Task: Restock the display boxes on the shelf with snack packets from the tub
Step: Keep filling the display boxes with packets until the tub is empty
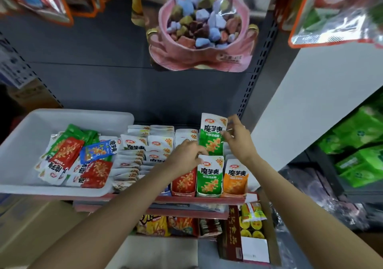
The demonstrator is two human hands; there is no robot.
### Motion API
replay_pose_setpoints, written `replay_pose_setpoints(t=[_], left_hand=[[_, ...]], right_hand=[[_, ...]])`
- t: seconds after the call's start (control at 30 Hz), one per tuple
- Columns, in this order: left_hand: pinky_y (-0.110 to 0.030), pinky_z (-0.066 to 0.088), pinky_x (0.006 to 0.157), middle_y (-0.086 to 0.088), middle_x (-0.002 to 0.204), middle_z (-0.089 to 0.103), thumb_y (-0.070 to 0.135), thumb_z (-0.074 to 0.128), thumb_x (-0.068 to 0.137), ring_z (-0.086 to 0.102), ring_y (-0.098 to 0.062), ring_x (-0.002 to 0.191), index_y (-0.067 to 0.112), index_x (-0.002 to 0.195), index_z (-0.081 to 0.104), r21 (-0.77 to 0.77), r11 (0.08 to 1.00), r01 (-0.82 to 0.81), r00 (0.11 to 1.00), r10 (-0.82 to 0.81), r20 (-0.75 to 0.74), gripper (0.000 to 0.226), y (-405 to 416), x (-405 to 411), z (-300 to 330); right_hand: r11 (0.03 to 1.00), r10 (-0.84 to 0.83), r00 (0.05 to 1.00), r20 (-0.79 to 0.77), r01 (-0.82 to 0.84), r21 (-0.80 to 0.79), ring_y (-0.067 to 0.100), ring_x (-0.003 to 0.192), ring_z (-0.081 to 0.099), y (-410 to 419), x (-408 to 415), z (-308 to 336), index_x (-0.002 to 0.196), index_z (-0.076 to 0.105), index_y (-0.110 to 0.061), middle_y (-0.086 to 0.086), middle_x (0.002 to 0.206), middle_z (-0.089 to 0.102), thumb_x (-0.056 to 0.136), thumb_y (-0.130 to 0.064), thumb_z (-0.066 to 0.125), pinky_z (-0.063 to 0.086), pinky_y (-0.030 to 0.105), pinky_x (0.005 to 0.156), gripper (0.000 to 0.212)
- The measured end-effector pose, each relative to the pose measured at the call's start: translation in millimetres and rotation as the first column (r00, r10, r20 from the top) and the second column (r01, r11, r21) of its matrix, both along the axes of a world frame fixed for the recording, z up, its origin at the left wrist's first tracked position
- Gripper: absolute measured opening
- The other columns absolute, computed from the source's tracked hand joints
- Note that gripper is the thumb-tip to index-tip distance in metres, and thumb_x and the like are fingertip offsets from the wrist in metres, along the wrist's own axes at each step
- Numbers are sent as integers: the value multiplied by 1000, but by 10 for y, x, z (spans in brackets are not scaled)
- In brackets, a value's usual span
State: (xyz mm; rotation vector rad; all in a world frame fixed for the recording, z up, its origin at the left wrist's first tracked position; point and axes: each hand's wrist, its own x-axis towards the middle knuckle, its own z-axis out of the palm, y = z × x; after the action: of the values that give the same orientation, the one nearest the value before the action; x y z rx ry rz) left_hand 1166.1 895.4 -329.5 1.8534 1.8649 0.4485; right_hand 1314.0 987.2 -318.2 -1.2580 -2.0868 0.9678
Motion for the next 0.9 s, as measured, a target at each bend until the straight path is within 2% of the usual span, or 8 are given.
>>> replay_pose_setpoints(t=[0.13, 0.23, 0.33, 0.47, 0.53, 0.6, 0.73, 0.9], left_hand=[[-34, 43, 92, -1, 110, 64, 14, 60, 89, 50, -16, 104, 17, 116, 65, 15, 1000, 5, 1000, -5, -9, 27, -17, 1, -1], [-37, 43, 94, -3, 115, 65, 14, 59, 90, 49, -18, 110, 16, 118, 64, 8, 1000, -2, 1000, 2, -24, 28, -9, 10, 20], [-35, 42, 94, -3, 120, 63, 16, 57, 91, 46, -18, 113, 18, 122, 62, 7, 1000, -9, 999, 10, -41, 31, -3, 18, 20], [-32, 39, 96, -1, 128, 57, 17, 56, 91, 44, -16, 120, 19, 127, 56, 22, 999, -36, 996, 38, -81, 36, -29, 42, 10], [-32, 38, 97, -1, 130, 55, 17, 56, 91, 43, -16, 121, 18, 128, 55, 30, 999, -34, 996, 37, -83, 37, -49, 50, 29], [-31, 38, 98, -1, 130, 53, 16, 58, 90, 43, -16, 121, 18, 127, 56, 69, 996, -50, 996, 54, -68, 37, -75, 26, 61], [-24, 32, 102, 4, 129, 50, 15, 56, 91, 40, -11, 122, 17, 120, 58, 273, 950, -150, 988, 139, 62, 30, -223, -175, 154], [-12, 38, 90, 4, 112, 54, 10, 57, 89, 48, -4, 100, 15, 108, 63, 417, 850, -323, 946, 271, 180, 20, -594, -765, 271]], right_hand=[[992, 129, 945, 300, -123, -39, 29, 90, 58, 19, 38, -59, 111, 41, -10, 14, 103, 61, 91, 3, 46, 48, 36, 75, 24], [972, 217, 915, 341, -233, 6, 28, 98, 58, -1, 49, -49, 123, 45, -14, 11, 112, 62, 90, 2, 49, 48, 36, 83, 36], [955, 222, 906, 360, -276, 106, 27, 103, 58, 17, 39, -51, 118, 57, -14, 9, 115, 63, 94, -4, 46, 48, 35, 86, 29], [942, 260, 775, 576, -335, 25, 27, 111, 57, 40, 26, -42, 125, 59, -16, 7, 127, 60, 97, -10, 41, 45, 34, 92, 34], [953, 256, 779, 572, -302, -15, 27, 114, 56, 28, 18, -15, 127, 59, -16, 7, 131, 58, 97, -9, 40, 44, 34, 97, 35], [969, 199, 826, 527, -246, 19, 28, 111, 57, 4, 4, 29, 122, 62, -14, 9, 127, 60, 96, -8, 41, 45, 35, 95, 34], [987, 100, 934, 342, -137, 87, 23, 105, 59, -125, -147, 168, 117, 64, -12, 9, 118, 63, 94, -5, 44, 45, 29, 90, 31], [937, 254, 914, 317, -314, 154, 25, 98, 60, -397, -710, 367, 114, 65, -16, 7, 109, 63, 94, -8, 47, 45, 31, 86, 28]])
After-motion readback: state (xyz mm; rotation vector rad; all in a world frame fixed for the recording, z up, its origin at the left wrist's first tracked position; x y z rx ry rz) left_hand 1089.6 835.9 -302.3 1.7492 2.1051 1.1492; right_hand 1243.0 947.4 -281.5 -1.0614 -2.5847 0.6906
